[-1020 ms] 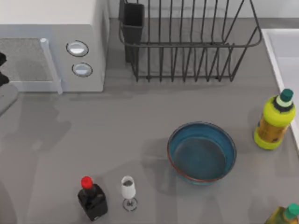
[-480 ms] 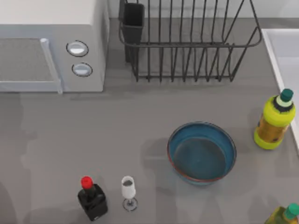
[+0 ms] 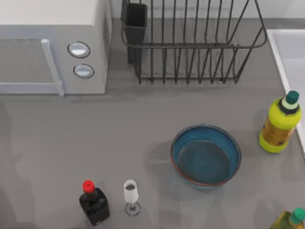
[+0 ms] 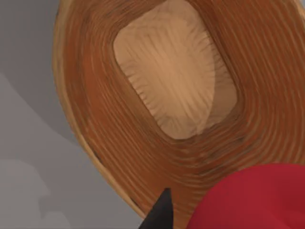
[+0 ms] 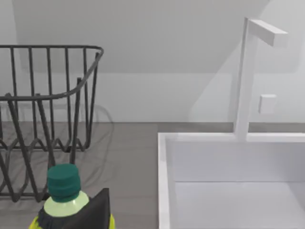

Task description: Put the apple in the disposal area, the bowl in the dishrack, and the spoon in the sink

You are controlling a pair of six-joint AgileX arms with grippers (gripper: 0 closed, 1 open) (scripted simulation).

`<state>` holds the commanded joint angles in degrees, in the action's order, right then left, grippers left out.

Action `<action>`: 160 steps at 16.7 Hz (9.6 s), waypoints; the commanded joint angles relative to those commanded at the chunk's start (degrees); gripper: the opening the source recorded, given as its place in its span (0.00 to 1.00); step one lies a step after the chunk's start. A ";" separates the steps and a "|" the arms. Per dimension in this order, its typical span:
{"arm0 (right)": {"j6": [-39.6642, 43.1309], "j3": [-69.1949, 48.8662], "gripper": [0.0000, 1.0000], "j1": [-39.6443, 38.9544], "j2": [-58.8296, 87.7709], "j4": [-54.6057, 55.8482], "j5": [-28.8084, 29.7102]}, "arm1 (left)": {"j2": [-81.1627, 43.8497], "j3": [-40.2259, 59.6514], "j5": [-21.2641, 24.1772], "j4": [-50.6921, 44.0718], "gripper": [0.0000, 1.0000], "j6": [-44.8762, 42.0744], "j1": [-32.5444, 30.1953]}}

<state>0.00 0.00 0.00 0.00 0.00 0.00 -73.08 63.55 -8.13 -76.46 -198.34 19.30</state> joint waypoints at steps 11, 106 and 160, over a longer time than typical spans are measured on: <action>0.00 0.00 1.00 0.00 0.00 0.00 0.00 | -0.24 -2.29 -0.08 2.72 0.00 -2.75 0.28; -20.36 -58.39 1.00 -19.81 72.24 -48.09 0.09 | 73.08 -63.55 8.13 76.46 1.00 198.34 -19.30; -29.93 -69.51 0.00 -29.05 110.99 -48.44 0.06 | 73.08 -63.55 8.13 76.46 1.00 198.34 -19.30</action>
<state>-29.93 -69.51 -29.05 110.99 -48.44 0.06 0.00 0.00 0.00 0.00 0.00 0.00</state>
